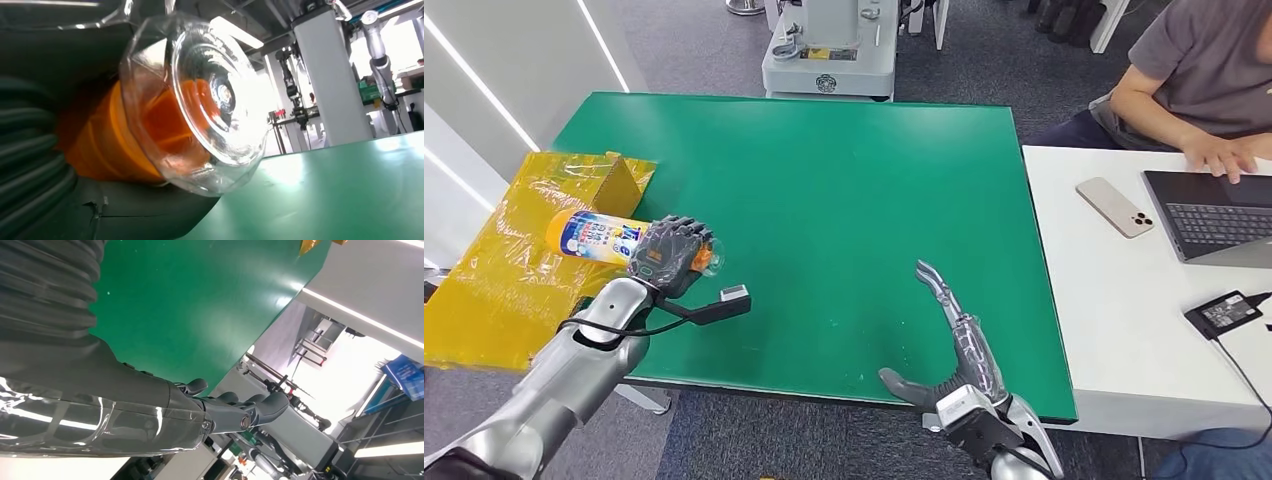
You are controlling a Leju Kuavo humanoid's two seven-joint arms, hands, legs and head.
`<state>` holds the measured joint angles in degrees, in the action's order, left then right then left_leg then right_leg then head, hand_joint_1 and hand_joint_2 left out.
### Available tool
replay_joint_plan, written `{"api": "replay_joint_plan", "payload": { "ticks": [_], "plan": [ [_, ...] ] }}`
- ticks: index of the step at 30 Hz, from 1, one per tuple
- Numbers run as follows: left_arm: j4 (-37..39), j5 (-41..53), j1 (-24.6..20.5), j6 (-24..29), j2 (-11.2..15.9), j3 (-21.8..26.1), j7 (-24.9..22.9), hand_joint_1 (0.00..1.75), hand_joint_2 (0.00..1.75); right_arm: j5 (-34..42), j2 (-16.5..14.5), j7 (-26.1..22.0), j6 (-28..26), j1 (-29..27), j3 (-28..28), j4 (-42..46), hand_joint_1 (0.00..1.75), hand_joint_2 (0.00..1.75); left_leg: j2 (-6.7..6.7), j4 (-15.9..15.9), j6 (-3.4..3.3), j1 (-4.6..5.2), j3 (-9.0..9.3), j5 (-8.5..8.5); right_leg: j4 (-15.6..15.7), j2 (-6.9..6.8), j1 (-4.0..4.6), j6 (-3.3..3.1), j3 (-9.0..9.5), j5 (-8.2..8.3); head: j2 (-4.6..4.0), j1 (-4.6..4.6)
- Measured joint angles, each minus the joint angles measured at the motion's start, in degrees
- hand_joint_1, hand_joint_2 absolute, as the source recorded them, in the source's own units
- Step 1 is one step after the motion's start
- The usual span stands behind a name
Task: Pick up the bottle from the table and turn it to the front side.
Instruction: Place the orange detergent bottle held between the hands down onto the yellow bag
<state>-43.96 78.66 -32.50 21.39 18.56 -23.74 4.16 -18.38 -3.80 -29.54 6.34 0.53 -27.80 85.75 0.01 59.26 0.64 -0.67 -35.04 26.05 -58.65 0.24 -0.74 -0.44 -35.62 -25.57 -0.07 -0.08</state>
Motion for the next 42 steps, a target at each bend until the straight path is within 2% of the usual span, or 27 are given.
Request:
{"api": "replay_joint_plan", "payload": {
  "ticks": [7,13,16,19,22,30,40,41,42],
  "plan": [
    [9.1,2.3,-3.6,2.4,-0.5,0.0,0.3,1.75,1.75,-0.1,-0.1,-0.1,0.0,-0.3,0.0,0.3,0.00,1.75,0.00,0.0,0.00,0.00,-0.02,0.00,0.0,0.00,0.00,0.00,0.00,0.00,0.00,0.00],
    [15.6,5.0,-5.4,2.1,0.3,0.0,5.0,1.75,1.75,0.4,-0.2,-0.5,0.0,0.2,0.1,-0.2,0.00,1.75,0.02,0.0,0.00,-0.01,0.00,0.00,0.0,0.01,0.00,0.00,0.00,0.00,0.00,-0.01],
    [17.8,5.5,-6.2,0.0,0.7,0.0,5.5,1.75,1.75,0.4,-0.2,-0.5,-0.1,0.3,0.1,-0.4,0.00,1.75,-0.01,0.0,0.01,-0.02,-0.02,0.00,0.0,-0.01,0.00,0.00,0.00,0.00,0.00,0.01],
    [19.8,6.7,-6.9,-4.3,1.1,0.0,6.0,1.75,1.75,0.0,-0.2,-0.7,-0.7,0.5,0.1,-0.6,0.00,1.75,0.03,0.0,0.01,-0.02,-0.01,0.00,0.0,0.04,0.00,0.00,0.00,0.00,0.00,0.01],
    [21.4,6.6,-7.0,-6.4,1.4,0.0,6.1,1.75,1.75,-0.5,-0.2,-0.9,-1.5,1.0,0.1,-0.7,0.00,1.75,0.03,0.0,0.01,-0.01,-0.01,0.00,0.0,0.04,0.00,0.00,-0.01,0.00,0.00,0.01],
    [23.2,5.1,-7.2,-6.3,1.5,0.1,5.0,1.75,1.75,-0.4,-0.2,0.0,-2.3,1.1,0.1,-0.6,0.00,1.75,0.01,0.0,0.01,-0.01,-0.02,0.00,0.0,0.02,0.00,0.00,0.00,-0.01,0.00,0.02],
    [24.3,4.3,-6.4,-1.8,2.8,1.6,3.6,1.75,1.75,-0.8,-0.2,0.0,-1.9,1.1,0.1,-0.7,0.00,1.75,0.01,0.0,0.01,-0.03,-0.02,0.00,0.0,0.02,0.01,-0.02,-0.01,-0.02,0.00,0.01],
    [24.4,4.5,-6.3,-1.4,2.9,1.7,3.6,1.68,1.75,-0.7,-0.2,0.0,-1.9,1.1,0.1,-0.8,0.00,1.75,0.00,0.0,0.01,-0.03,-0.03,0.00,0.0,0.01,0.01,-0.02,0.00,-0.02,0.00,0.01],
    [24.4,4.6,-6.3,-1.0,2.9,1.8,3.5,1.24,1.75,-0.7,-0.2,0.0,-1.9,1.1,0.1,-0.9,0.00,1.75,0.00,0.0,0.01,-0.03,-0.03,0.00,0.0,0.01,0.01,-0.02,0.00,-0.02,0.00,0.01]
  ]
}}
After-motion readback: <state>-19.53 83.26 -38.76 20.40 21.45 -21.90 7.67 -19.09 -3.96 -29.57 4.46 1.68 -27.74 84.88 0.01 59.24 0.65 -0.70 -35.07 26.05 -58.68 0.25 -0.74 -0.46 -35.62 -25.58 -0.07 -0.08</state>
